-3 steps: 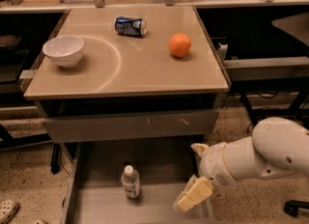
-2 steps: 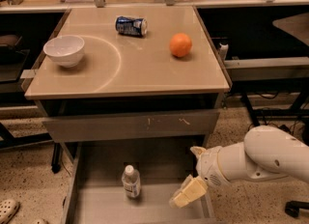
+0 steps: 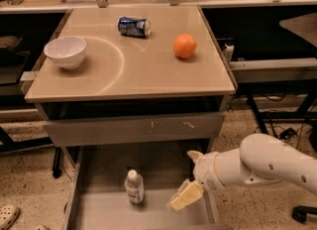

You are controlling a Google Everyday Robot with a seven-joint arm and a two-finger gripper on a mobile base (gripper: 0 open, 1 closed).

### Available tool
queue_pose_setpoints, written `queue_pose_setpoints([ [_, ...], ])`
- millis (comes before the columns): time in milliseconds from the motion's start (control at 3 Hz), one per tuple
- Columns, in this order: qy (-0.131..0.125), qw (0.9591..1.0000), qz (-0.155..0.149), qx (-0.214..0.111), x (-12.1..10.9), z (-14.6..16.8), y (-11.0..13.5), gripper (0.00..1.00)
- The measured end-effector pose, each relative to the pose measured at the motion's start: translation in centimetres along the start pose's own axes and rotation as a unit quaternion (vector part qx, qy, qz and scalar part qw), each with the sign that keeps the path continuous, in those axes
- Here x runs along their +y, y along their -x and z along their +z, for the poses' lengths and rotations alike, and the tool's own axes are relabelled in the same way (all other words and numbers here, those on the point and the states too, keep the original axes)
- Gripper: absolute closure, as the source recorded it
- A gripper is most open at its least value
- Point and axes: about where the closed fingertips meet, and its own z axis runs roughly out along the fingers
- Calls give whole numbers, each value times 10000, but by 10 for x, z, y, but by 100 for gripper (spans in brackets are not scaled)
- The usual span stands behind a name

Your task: Pick blue plastic bottle from middle drawer and place on counter

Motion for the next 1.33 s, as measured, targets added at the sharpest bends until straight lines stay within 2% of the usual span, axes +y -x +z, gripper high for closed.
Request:
queue_pose_setpoints([
  [333,28,9991,-103,-411,-10,42,8,0],
  [667,61,9981,12,-612,-12,82,8,0],
  [1000,62,9981,11,-614,-12,82,8,0],
  [1333,183,9962,-127,-840,-9,108,11,0],
])
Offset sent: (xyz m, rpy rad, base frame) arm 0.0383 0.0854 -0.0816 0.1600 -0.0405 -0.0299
